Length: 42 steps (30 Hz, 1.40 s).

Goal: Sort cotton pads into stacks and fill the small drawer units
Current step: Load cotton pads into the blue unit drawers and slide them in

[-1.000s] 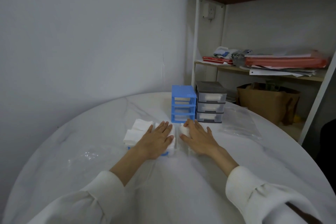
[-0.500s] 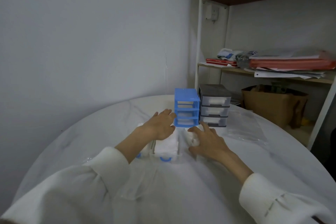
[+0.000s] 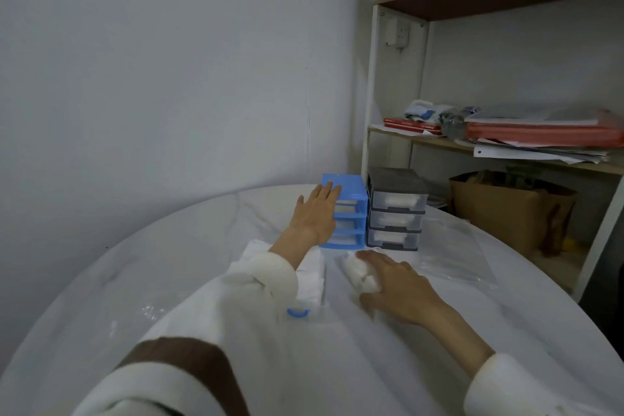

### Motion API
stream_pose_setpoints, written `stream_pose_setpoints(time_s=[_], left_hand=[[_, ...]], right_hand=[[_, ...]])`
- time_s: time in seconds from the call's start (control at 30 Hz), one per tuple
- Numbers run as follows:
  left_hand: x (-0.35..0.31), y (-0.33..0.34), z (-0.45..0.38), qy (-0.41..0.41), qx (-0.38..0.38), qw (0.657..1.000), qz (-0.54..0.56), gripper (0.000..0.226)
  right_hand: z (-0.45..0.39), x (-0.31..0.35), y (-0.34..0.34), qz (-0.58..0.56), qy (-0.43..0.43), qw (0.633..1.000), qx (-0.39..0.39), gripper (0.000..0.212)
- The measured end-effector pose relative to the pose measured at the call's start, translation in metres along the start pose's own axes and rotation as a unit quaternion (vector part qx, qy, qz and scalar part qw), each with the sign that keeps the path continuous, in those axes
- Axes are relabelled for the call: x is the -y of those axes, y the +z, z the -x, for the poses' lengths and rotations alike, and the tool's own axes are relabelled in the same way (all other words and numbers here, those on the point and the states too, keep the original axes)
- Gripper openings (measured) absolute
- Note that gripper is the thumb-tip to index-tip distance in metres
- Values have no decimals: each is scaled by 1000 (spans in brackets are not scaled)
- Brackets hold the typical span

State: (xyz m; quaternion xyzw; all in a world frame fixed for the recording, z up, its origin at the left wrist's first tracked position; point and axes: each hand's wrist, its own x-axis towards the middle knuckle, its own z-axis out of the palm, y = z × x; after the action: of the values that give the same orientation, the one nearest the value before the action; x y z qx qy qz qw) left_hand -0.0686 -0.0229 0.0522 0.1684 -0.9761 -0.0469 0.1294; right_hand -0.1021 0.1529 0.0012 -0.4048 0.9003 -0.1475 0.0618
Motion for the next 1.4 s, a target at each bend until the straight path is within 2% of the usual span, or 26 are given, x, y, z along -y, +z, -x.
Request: stream_pose_setpoints(time_s=[0.07,0.13,0.27,0.37,0.5,0.87,1.13,1.4], left_hand=[[1,2,-3,0,-6,1000,15,63],[0,4,-4,10,-51,999,16,64],[3,2,-6,15,-108,994,25,59],[4,3,-4,23,-100,992,67,52],[7,3,3,41,-75,994,68,55],[18,-3,9,31,-31,988,148,66],[15,-1,15,35,-48,987,149,65],[14,-1,14,32,-50,986,156,65]], right_hand=[[2,-2,-1,-13,0,1000,-24,67],[4,-3,-4,-18,-8,999,-49,62],[7,0,-17,9,-31,994,-101,67],[6,6,-26,14,-35,990,-136,71],[3,14,-33,-1,-25,986,-166,74],[-6,25,-18,-34,-41,983,-173,75],[-7,27,-17,-30,-36,984,-172,73],[-17,30,-28,-2,-31,990,-138,66]])
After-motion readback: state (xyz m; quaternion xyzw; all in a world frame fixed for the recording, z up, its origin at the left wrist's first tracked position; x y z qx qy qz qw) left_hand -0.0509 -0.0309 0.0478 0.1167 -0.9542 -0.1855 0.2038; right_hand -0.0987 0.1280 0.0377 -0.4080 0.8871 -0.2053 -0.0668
